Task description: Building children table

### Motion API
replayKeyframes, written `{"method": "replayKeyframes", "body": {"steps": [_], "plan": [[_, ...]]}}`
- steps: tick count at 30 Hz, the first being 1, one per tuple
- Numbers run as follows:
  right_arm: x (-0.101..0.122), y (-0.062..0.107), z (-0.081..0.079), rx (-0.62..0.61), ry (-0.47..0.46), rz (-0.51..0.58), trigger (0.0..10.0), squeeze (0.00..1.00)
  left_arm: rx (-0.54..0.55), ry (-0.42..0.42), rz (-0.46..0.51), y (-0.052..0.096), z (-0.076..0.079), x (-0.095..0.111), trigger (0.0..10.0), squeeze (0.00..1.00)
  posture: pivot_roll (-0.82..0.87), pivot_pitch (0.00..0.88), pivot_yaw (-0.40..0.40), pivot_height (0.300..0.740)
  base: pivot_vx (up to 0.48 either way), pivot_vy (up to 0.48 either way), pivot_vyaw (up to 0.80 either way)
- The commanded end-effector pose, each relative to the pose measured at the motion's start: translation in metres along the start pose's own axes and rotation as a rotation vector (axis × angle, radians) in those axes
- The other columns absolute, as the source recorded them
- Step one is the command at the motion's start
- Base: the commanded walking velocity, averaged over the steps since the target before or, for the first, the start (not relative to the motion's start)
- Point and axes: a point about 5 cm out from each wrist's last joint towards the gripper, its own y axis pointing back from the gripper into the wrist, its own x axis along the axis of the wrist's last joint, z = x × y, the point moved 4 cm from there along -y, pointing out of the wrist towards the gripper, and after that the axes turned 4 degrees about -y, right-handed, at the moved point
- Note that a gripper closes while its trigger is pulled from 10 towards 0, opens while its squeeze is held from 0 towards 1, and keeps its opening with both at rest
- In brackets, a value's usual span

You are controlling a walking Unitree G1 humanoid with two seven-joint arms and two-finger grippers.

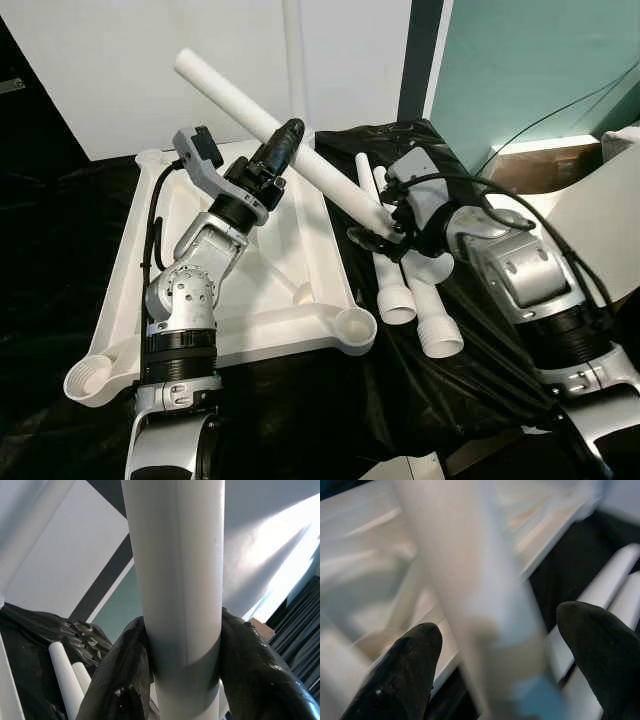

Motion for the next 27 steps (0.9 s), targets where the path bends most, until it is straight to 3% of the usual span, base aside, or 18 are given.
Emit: {"method": "replayKeyframes", "body": {"steps": [1, 4, 5, 7, 8, 15, 17, 18, 22, 23, 24, 25, 27], "plan": [[0.009, 0.003, -0.002, 0.034, 0.01, -0.001, 5.6, 0.0, -0.19, -0.048, 0.011, 0.005, 0.016, 0.004, 0.0, 0.0, -0.04, 0.0, 0.04, 0.74, 0.0, 0.0, 0.0], [0.01, 0.006, -0.003, 0.049, 0.008, -0.019, 5.6, 0.0, -0.187, -0.056, 0.011, 0.005, 0.016, 0.004, 0.0, 0.0, -0.04, 0.0, 0.04, 0.74, 0.0, 0.0, 0.0], [0.012, 0.01, -0.003, 0.063, 0.005, -0.031, 0.9, 0.0, -0.186, -0.061, 0.007, 0.005, 0.016, 0.003, 0.0, 0.0, -0.04, 0.0, 0.04, 0.74, 0.0, 0.0, 0.0], [0.013, 0.012, -0.004, 0.072, 0.001, -0.039, 0.9, 0.0, -0.185, -0.064, 0.004, 0.005, 0.016, 0.003, 0.0, 0.0, -0.04, 0.0, 0.043, 0.74, 0.0, 0.0, 0.0], [0.013, 0.014, -0.005, 0.083, 0.002, -0.044, 0.0, 0.0, -0.185, -0.065, 0.003, 0.005, 0.016, 0.002, 0.0, 0.0, -0.05, 0.0, 0.047, 0.74, 0.0, 0.0, 0.0], [0.014, 0.015, -0.009, 0.095, 0.004, -0.044, 0.0, 0.0, -0.187, -0.08, -0.013, 0.001, 0.016, 0.0, 0.0, 0.0, -0.05, 0.0, 0.051, 0.74, 0.0, 0.0, 0.0], [0.016, 0.015, -0.007, 0.087, 0.001, -0.038, 0.0, 0.0, -0.194, -0.095, -0.019, 0.001, 0.017, -0.001, 0.4, 0.0, -0.05, 0.0, 0.051, 0.74, 0.0, 0.0, 0.0], [0.019, 0.014, -0.006, 0.079, -0.007, -0.029, 0.0, 0.0, -0.219, -0.091, -0.016, 0.003, 0.02, -0.001, 10.0, 1.0, -0.05, 0.0, 0.051, 0.74, 0.0, 0.0, 0.0], [0.025, 0.011, -0.003, 0.048, -0.031, -0.001, 0.0, 0.0, -0.275, -0.091, 0.011, 0.007, 0.032, 0.006, 10.0, 1.0, -0.05, 0.0, 0.051, 0.74, 0.0, 0.0, 0.0], [0.027, 0.009, -0.002, 0.033, -0.036, 0.012, 0.0, 0.0, -0.289, -0.097, 0.018, 0.009, 0.035, 0.009, 10.0, 0.86, -0.04, 0.0, 0.051, 0.74, 0.0, 0.0, 0.0], [0.027, 0.009, -0.002, 0.033, -0.036, 0.012, 0.0, 0.0, -0.289, -0.097, 0.018, 0.009, 0.035, 0.009, 10.0, 0.86, -0.04, 0.0, 0.051, 0.74, 0.0, 0.0, 0.0], [0.031, 0.006, -0.002, 0.016, -0.045, 0.032, 0.0, 0.0, -0.306, -0.105, 0.025, 0.011, 0.037, 0.012, 10.0, 0.0, -0.04, 0.0, 0.052, 0.74, 0.0, 0.0, 0.0], [0.036, 0.003, -0.003, 0.001, -0.049, 0.065, 0.0, 0.0, -0.362, -0.114, -0.005, 0.019, 0.044, 0.013, 10.0, 0.0, -0.04, 0.0, 0.052, 0.74, 0.0, 0.0, 0.0]]}}
